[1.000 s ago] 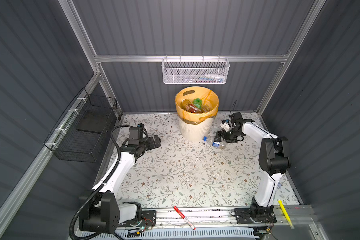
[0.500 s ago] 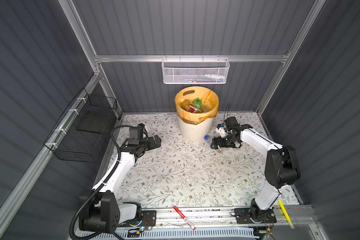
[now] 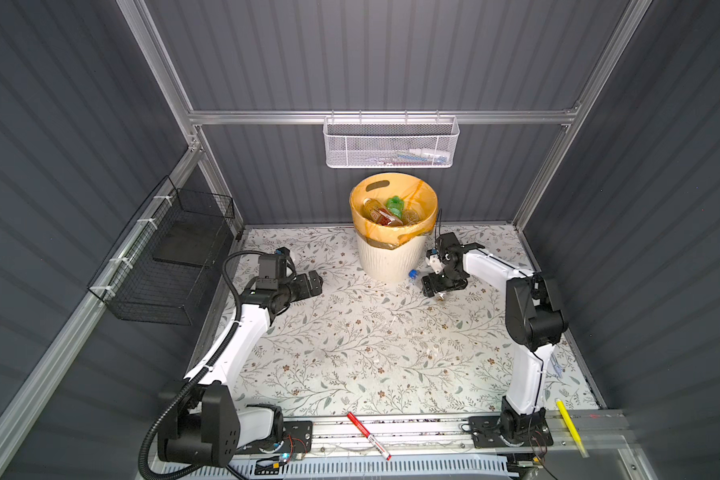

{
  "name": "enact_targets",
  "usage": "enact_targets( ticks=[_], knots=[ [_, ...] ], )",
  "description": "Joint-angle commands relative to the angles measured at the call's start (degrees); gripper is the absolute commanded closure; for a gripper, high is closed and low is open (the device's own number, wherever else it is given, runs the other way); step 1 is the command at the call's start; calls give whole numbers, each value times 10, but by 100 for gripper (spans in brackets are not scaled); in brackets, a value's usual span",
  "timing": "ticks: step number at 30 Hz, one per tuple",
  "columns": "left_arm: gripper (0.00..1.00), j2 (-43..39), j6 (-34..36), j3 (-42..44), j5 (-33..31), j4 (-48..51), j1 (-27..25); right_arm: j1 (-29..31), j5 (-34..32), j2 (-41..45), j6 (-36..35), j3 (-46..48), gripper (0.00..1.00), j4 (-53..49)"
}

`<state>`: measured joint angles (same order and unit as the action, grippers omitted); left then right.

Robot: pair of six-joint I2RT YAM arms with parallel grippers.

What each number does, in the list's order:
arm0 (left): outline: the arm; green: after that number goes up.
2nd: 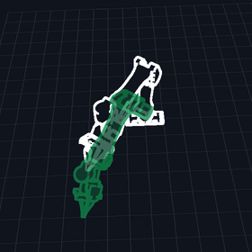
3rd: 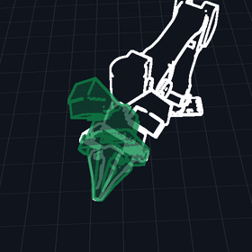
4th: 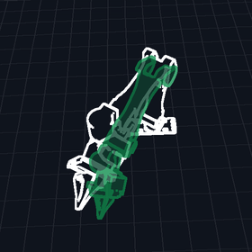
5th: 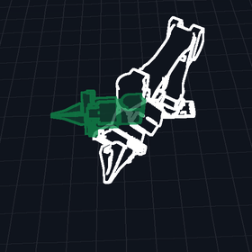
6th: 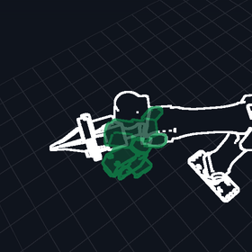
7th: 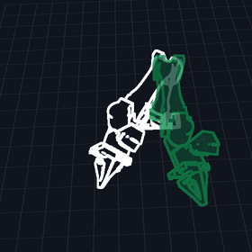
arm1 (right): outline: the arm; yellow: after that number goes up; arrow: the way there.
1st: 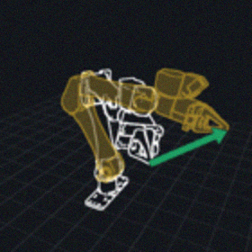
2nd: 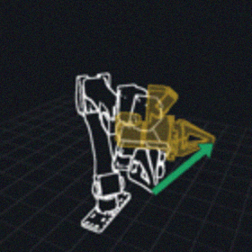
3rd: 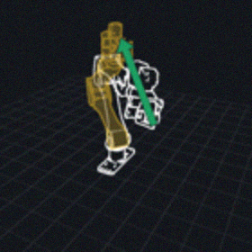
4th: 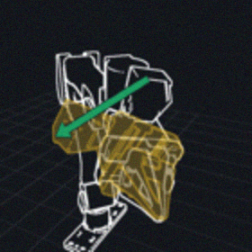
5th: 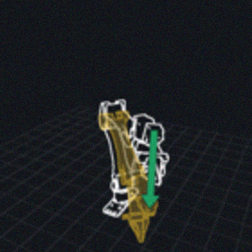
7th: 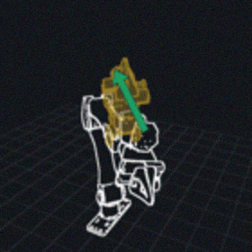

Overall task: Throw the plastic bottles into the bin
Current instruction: 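Close the right gripper around the clear blue-label water bottle, then lift the blue-label bottle with right gripper over the bin and release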

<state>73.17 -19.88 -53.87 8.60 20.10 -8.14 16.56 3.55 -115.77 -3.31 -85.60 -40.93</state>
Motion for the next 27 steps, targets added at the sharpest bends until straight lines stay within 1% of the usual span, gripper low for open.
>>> enact_targets(
  ticks=[1,3,7,12,15,18,21,24,27],
  knots=[
    [0,-1,5,11,8,3,3,7,-20,-1,-4,4,17,13],
    [0,-1,5,15,8,1,3,7,-12,-1,4,9,24,16],
    [0,-5,0,29,9,-8,3,7,10,19,19,33,34,27],
    [0,-7,-4,46,13,-21,3,7,41,68,47,87,39,53],
    [0,-5,-7,51,18,-28,3,5,55,101,75,126,43,71],
    [0,-2,-8,49,26,-29,3,-2,75,141,120,175,46,95],
    [0,-4,-7,52,33,-34,3,-21,93,202,178,248,46,134],
    [0,-9,-4,62,33,-38,3,-55,112,287,237,340,46,170],
    [0,-13,-5,71,41,-52,3,-99,127,400,288,426,46,184]
  ],
)
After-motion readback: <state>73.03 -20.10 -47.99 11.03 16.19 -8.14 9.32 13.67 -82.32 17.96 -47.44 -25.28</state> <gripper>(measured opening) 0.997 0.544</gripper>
